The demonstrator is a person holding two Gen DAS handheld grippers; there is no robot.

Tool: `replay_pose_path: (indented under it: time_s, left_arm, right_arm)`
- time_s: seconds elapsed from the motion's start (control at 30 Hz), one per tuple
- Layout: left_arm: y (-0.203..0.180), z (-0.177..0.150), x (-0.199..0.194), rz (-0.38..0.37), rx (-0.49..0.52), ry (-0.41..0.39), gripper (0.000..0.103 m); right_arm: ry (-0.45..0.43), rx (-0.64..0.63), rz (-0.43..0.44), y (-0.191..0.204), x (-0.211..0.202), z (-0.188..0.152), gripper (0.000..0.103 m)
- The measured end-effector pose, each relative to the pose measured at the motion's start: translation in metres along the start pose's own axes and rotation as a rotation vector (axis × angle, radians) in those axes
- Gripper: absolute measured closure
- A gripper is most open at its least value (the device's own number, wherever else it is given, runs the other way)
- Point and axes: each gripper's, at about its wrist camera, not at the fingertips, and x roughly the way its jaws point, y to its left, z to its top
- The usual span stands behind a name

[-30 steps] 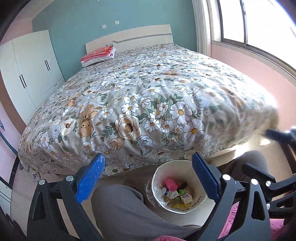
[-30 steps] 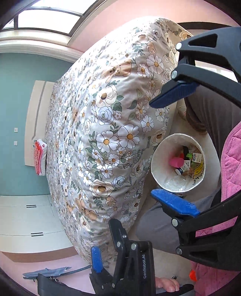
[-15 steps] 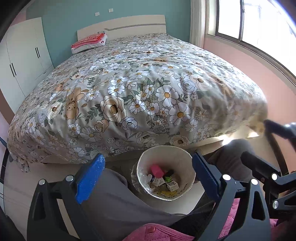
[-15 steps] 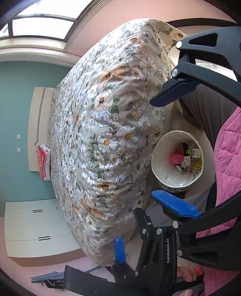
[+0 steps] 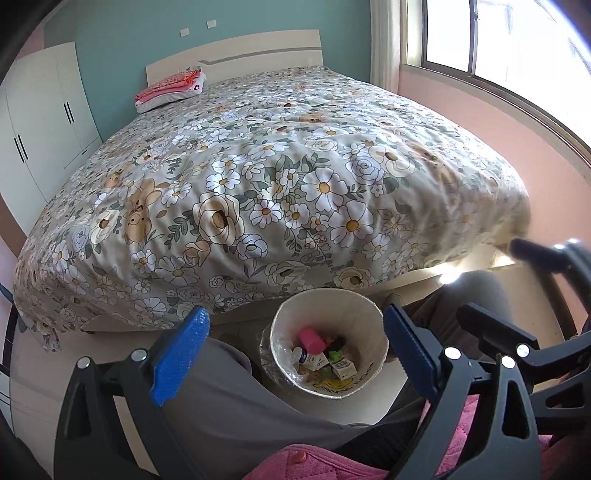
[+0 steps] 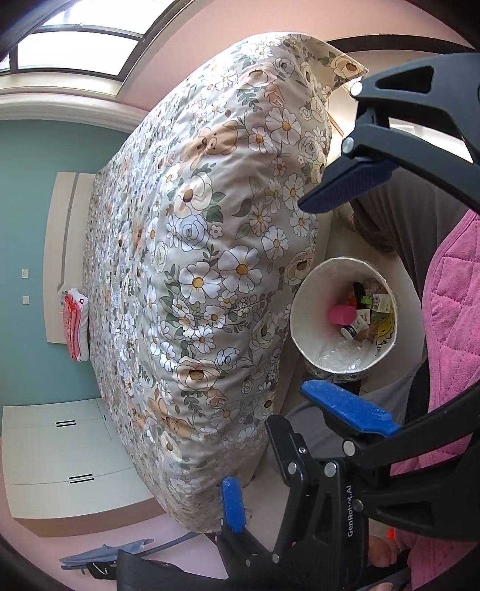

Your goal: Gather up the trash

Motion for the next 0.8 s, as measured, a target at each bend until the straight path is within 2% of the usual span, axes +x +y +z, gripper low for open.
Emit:
replay_pose_path:
  time_s: [0.8]
  left_arm:
    - [-0.0023, 0.0041, -0.0065, 0.026, 0.013, -0.024, 0.006]
  right_arm:
    - [-0.016, -0.008, -0.011, 0.0013, -0.0034, 0.0008, 0.013]
